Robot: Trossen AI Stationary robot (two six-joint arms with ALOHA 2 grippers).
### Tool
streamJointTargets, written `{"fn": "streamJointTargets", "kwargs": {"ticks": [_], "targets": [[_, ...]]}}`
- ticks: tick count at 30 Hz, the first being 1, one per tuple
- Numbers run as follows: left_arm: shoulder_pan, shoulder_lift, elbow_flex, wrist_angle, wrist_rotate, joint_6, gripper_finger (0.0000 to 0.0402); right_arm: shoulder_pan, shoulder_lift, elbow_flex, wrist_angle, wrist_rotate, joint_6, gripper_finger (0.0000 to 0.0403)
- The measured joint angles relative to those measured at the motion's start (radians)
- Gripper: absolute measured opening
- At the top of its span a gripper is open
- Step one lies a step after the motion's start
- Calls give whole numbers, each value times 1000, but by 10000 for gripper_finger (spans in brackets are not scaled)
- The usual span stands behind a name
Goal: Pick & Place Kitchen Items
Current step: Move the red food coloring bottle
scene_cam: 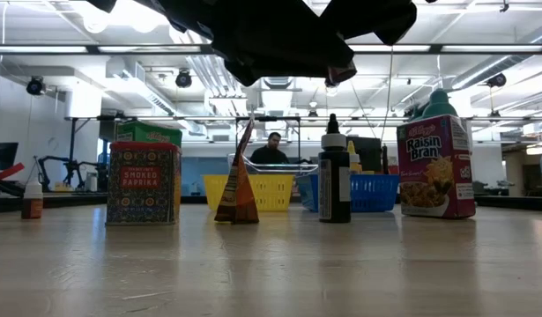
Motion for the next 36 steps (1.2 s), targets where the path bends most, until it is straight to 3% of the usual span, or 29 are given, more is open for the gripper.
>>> {"fn": "streamJointTargets", "kwargs": {"ticks": [6,11,17,26,31,36], "targets": [[0,0,2,-47,13,0,188,0,0,0,0,-1,-1,52],[0,-36,8,-194,16,-21,224,4,-8,0,-29,4,6,57],[-12,-126,-74,-240,-80,-98,223,10,-74,0,-152,85,46,57],[-23,-243,-216,-74,-141,-110,219,-110,-241,-71,-175,119,2,58],[-24,-289,-261,-36,-141,-105,218,-247,-343,-185,-3,101,-98,56],[-33,-342,-291,-28,-200,-93,218,-371,-424,-364,332,61,-211,55]]}}
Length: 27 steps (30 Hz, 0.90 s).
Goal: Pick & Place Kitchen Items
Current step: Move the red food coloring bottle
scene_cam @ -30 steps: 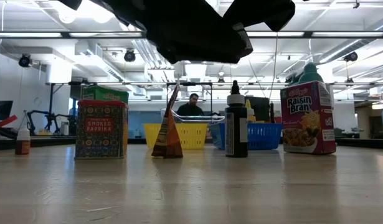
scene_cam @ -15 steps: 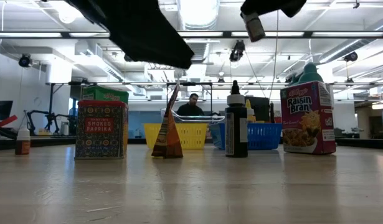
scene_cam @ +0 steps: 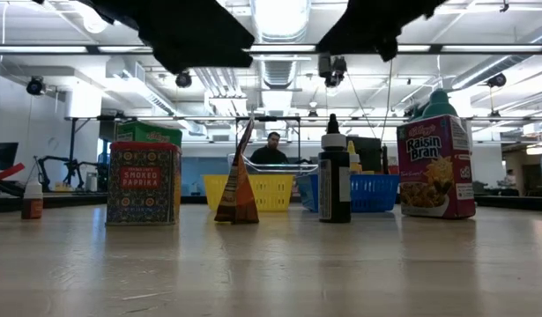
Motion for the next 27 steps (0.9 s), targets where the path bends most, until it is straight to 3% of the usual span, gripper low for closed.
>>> {"fn": "streamJointTargets", "kwargs": {"ticks": [6,13,21,27], "targets": [[-5,-34,-30,69,-53,50,218,-102,-8,-179,329,-7,-103,54],[-1,-39,-21,94,-109,120,218,-177,76,-231,458,-28,-73,54],[0,-48,-22,59,-151,121,218,-184,181,-183,482,44,-69,54],[0,-48,-33,55,-151,104,218,-186,123,-181,405,-22,-83,54]]}}
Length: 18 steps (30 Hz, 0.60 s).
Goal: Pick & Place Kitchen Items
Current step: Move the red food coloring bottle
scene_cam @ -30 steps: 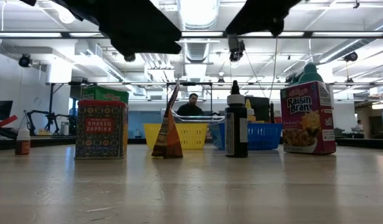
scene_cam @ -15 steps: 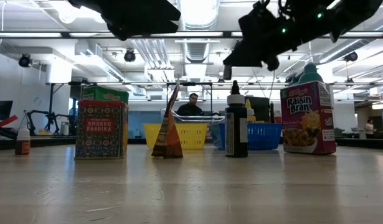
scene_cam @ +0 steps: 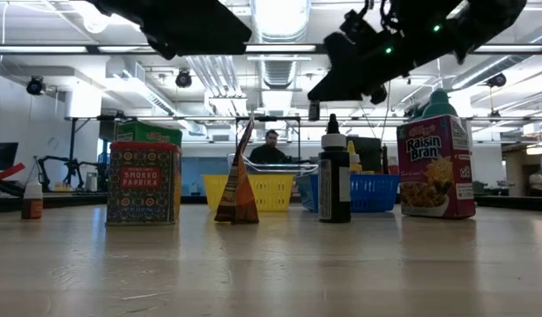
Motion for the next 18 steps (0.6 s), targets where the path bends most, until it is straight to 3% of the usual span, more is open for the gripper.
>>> {"fn": "streamJointTargets", "kwargs": {"ticks": [4,11,18], "targets": [[0,-1,0,-6,0,17,218,47,-116,-6,-137,-45,5,54],[25,-3,19,-6,0,48,218,311,-287,-10,-254,-77,10,54],[38,-3,19,-9,1,48,218,604,-238,-29,-316,83,103,57]]}}
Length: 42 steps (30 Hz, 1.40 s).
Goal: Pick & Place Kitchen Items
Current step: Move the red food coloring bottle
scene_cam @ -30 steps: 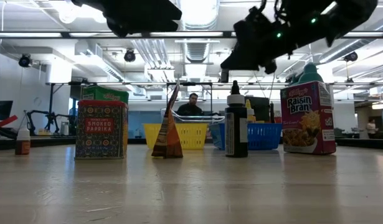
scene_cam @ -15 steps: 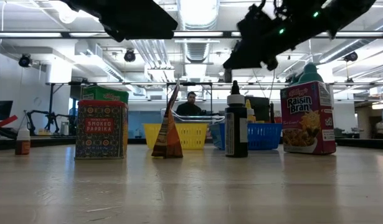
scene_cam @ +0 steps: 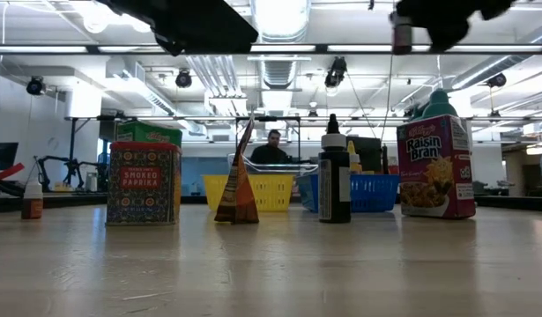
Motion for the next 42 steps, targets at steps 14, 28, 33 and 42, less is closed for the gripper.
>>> {"fn": "streamJointTargets", "kwargs": {"ticks": [14,28,33,42], "targets": [[18,0,0,22,1,-31,218,132,261,-90,206,106,157,59],[17,0,0,20,8,-30,218,131,313,-242,455,108,179,61],[18,0,0,20,7,-30,218,131,366,-297,587,121,202,59],[21,0,0,14,6,-29,218,131,538,-333,814,121,211,64]]}}
